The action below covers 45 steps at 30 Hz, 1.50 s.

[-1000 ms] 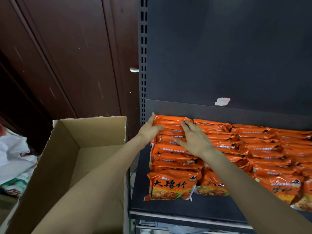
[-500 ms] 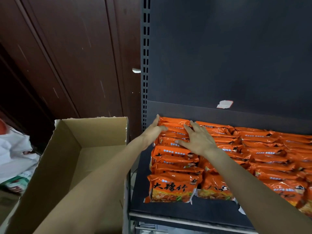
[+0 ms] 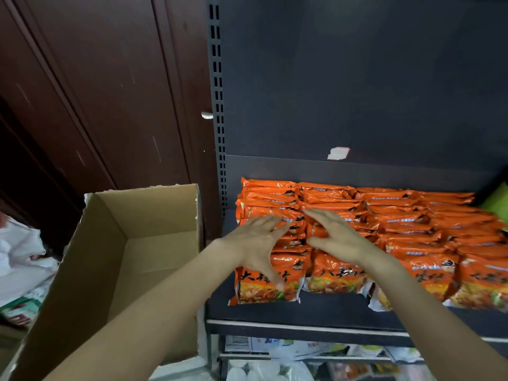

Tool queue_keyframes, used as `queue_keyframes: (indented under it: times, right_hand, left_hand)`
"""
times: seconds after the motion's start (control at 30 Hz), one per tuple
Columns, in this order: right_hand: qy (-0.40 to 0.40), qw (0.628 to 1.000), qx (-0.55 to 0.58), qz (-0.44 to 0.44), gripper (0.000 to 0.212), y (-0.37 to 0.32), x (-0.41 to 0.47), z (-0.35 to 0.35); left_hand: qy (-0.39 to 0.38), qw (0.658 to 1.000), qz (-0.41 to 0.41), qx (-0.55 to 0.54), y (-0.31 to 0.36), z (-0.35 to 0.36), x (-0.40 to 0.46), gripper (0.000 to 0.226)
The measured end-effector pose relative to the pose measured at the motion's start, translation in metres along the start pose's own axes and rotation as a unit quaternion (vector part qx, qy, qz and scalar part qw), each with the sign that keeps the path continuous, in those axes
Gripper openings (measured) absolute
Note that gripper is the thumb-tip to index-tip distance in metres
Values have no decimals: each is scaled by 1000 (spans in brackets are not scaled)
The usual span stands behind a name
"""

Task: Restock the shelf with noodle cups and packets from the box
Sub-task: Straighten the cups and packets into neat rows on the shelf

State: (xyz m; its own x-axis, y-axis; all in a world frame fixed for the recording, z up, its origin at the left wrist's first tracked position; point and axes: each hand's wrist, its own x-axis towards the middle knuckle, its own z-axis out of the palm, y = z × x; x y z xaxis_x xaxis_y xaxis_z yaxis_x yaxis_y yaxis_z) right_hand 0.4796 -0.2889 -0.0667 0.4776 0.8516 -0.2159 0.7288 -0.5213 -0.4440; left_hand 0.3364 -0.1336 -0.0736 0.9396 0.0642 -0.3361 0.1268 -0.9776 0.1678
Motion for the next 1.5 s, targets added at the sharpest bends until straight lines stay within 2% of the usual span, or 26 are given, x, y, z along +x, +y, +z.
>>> queue_keyframes:
  times: [0.13, 0.33, 0.67, 0.8, 0.9, 1.03, 1.2, 1.33, 1.5]
  right_hand:
    - [-42, 991, -130, 12, 114, 13, -23, 7]
    - [55, 976, -212, -8, 123, 25, -34, 39]
    - [172, 956, -235, 31, 102, 26, -34, 53]
    - [140, 962, -230, 35, 102, 26, -33, 50]
    - [113, 970, -215, 28, 105, 29, -35, 46]
    - [105, 975, -192, 23, 104, 33, -42, 41]
    - [124, 977, -173, 11, 99, 43, -62, 30]
    - [102, 976, -189, -21, 91, 43, -65, 34]
    - [97, 981, -162, -43, 78, 34, -56, 35]
  left_hand:
    - [33, 991, -49, 120, 18, 21, 1, 128]
    - [86, 977, -101, 165, 36, 40, -1, 114]
    - [123, 967, -110, 193, 38, 42, 10, 99]
    - [129, 969, -120, 172, 41, 47, 9, 108]
    - [135, 977, -120, 116, 45, 48, 8, 116]
    - [188, 975, -111, 42, 56, 49, 12, 109]
    - [210, 969, -118, 55, 60, 52, 16, 100]
    - [231, 963, -122, 62, 61, 48, 15, 86]
    - [229, 967, -54, -94, 48, 47, 0, 37]
